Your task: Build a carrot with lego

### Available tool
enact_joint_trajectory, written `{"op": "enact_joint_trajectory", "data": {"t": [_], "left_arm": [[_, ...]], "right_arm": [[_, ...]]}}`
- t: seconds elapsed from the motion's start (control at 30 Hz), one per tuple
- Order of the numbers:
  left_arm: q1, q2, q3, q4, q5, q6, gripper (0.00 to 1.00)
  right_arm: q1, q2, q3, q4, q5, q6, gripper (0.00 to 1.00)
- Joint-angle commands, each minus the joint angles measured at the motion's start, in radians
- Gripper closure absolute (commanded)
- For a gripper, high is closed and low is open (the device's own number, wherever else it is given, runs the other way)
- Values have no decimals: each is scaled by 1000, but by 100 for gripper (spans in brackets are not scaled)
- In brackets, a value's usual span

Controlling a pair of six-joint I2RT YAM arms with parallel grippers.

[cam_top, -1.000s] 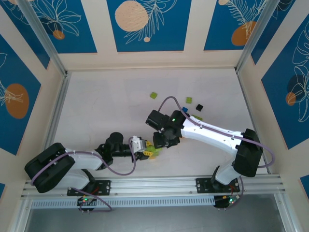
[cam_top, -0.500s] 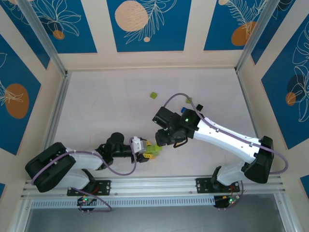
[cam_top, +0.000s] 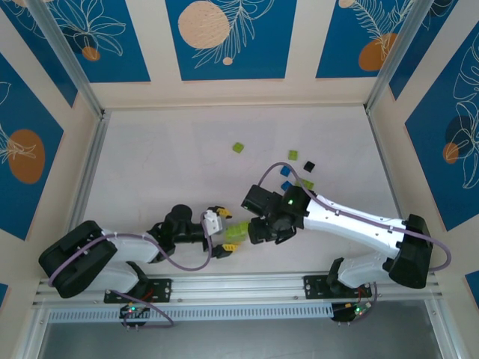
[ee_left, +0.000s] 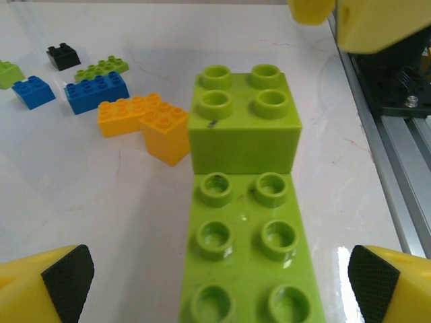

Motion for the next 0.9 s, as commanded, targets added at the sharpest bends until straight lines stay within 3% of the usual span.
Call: {"op": "enact_joint_trajectory", "data": {"t": [0.0, 0.17, 0.53, 0.87], "left_arm": [[34, -11, -4, 45, 27, -24, 1], [76, 28, 16, 66, 86, -40, 1], [81, 52, 40, 46, 180, -36, 1], [81, 86, 54, 51, 157, -17, 1]], "right_arm": [[5, 17, -16, 51, -25, 20, 46], [-19, 42, -34, 81, -28, -1, 46], [-100, 88, -34, 134, -41, -63, 47], [-143, 157, 0, 176, -39, -128, 49]]}}
